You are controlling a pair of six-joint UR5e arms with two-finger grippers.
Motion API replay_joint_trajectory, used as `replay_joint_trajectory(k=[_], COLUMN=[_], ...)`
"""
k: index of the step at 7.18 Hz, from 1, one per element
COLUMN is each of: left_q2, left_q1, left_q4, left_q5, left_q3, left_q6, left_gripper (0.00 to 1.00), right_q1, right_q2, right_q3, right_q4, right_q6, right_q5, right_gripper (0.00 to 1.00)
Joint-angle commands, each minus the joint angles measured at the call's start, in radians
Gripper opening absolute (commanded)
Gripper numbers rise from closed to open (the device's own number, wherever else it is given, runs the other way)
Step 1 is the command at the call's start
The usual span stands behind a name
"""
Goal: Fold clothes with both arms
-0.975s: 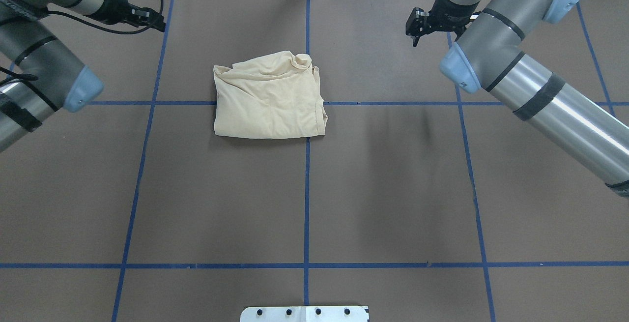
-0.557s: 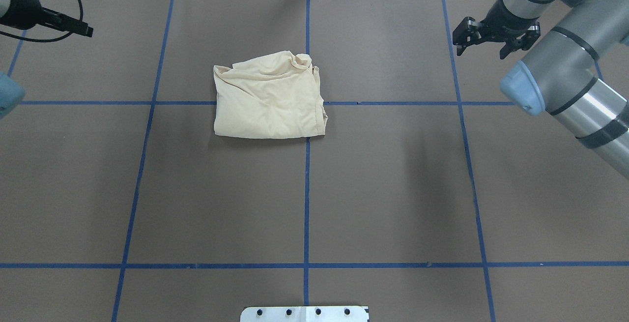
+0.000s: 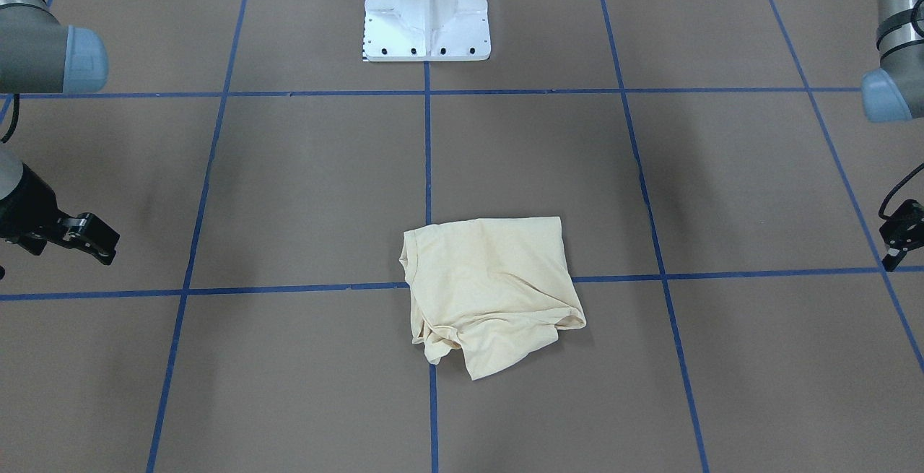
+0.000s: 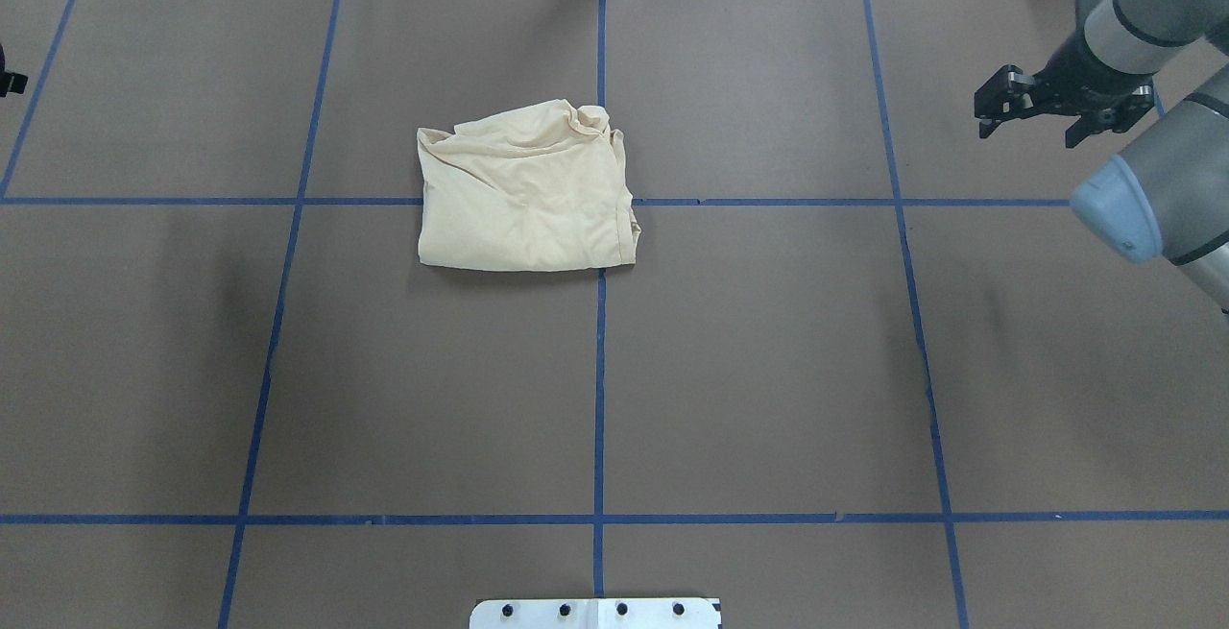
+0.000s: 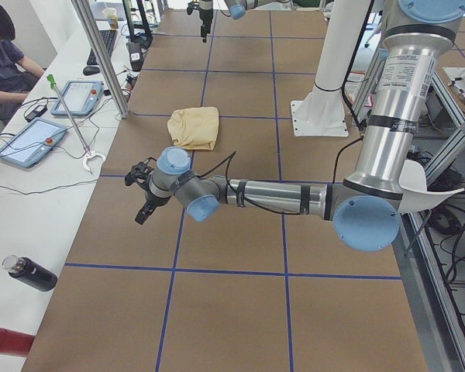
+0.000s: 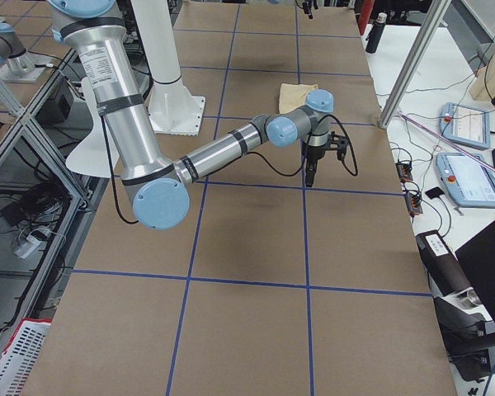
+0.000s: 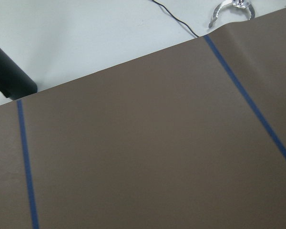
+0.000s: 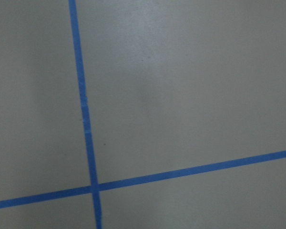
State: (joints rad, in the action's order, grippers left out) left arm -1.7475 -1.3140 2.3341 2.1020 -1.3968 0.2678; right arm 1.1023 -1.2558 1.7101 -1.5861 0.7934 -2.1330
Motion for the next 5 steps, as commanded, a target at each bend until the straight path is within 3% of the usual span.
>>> replay_joint_trajectory(k=[1,3,5], left_q2=[0.044,0.068,0.079], left_q1=[-0.011,-0.054,-0.187], left_q4=[-0.008,-0.102,-0.337], left_q5=[0.004,0.076,0.119], left_q3=[0.018,0.006,-0.068], left_q6=[-0.045,-0.174,-0.374], left_gripper=[1.00,1.00,1.00], right_q1=[0.086,0.209,0.310], right_q2=[-0.101,-0.206,-0.321], right_q3=[-0.003,-0.009,-0.009], right_q4=[-0.011,-0.017,-0.008], right_q6=[-0.266,-0.481,-0.618], right_q5=[-0.016,-0.074,-0.184], right_gripper=[1.00,1.00,1.00])
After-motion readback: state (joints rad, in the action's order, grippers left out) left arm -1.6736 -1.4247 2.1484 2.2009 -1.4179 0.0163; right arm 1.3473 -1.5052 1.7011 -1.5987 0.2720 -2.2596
